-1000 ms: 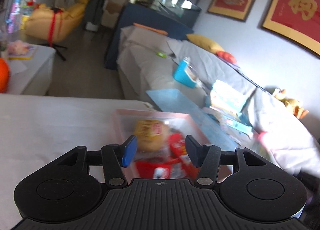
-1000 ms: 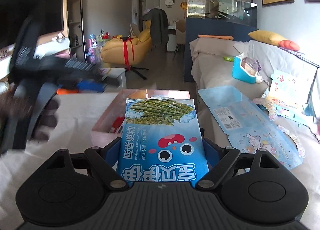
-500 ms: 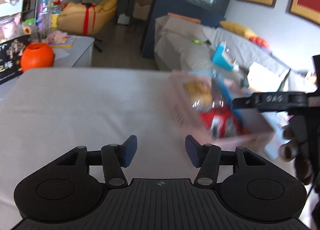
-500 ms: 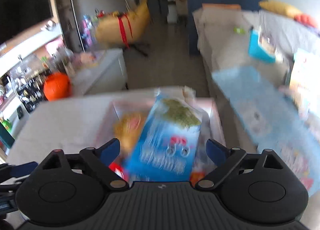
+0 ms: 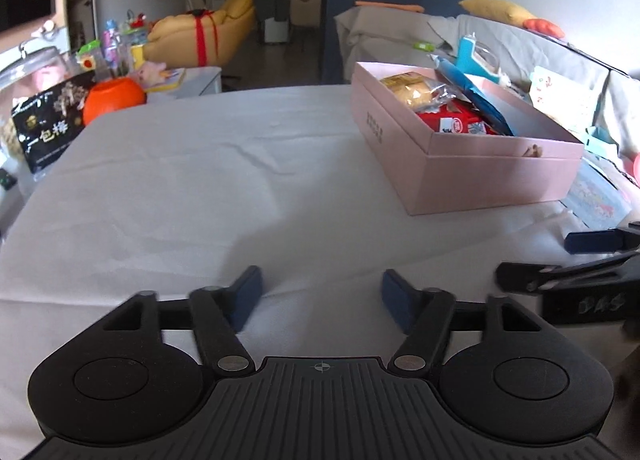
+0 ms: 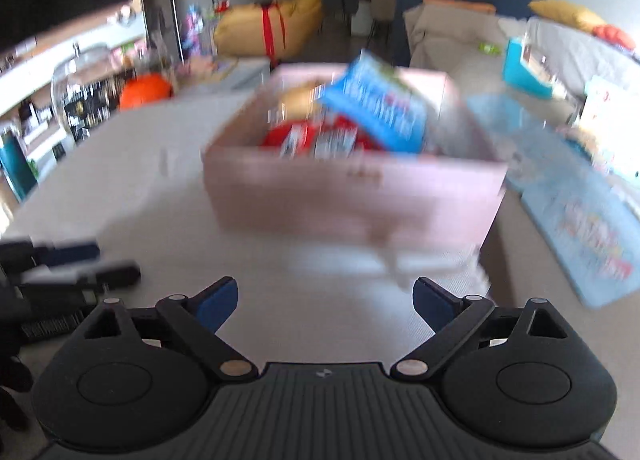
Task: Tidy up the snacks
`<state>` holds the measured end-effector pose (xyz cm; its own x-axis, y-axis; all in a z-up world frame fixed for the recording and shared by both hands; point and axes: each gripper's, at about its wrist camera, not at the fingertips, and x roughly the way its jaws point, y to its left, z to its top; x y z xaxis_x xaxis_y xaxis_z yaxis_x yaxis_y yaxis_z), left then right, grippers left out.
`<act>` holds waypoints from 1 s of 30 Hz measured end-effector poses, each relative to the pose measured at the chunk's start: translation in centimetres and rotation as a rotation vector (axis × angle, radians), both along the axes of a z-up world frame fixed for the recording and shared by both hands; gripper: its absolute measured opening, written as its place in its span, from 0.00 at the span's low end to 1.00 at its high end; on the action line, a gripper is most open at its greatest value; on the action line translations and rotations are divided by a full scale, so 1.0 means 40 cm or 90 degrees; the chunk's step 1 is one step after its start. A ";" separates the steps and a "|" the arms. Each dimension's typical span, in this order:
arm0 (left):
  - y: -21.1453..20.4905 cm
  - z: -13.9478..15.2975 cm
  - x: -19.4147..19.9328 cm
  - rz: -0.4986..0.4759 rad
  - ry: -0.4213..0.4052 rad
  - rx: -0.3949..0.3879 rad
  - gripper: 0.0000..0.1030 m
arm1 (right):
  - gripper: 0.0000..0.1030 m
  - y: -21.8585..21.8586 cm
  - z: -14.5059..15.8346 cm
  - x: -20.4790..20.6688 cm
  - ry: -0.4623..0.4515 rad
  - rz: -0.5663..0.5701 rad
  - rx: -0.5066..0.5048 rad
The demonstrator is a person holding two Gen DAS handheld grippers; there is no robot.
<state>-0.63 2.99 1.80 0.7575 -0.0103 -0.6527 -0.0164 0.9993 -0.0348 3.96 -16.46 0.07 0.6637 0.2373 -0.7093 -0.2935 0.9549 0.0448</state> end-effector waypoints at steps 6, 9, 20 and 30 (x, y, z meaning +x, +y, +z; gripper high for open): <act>-0.027 -0.016 -0.002 0.012 -0.010 0.017 0.81 | 1.00 -0.001 -0.026 -0.006 -0.017 -0.027 -0.006; -0.033 -0.018 -0.009 0.021 -0.018 0.022 0.81 | 1.00 0.003 -0.026 -0.013 -0.024 -0.028 -0.009; -0.041 -0.022 -0.014 0.029 -0.025 0.030 0.82 | 1.00 -0.010 -0.039 -0.024 -0.066 -0.025 0.009; -0.042 -0.021 -0.014 0.029 -0.024 0.030 0.82 | 1.00 -0.011 -0.040 -0.024 -0.066 -0.025 0.008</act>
<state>-1.17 1.31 0.96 0.7806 0.0555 -0.6225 -0.0621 0.9980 0.0111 3.02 -16.90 -1.52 0.7428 0.2182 -0.6329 -0.2593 0.9654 0.0285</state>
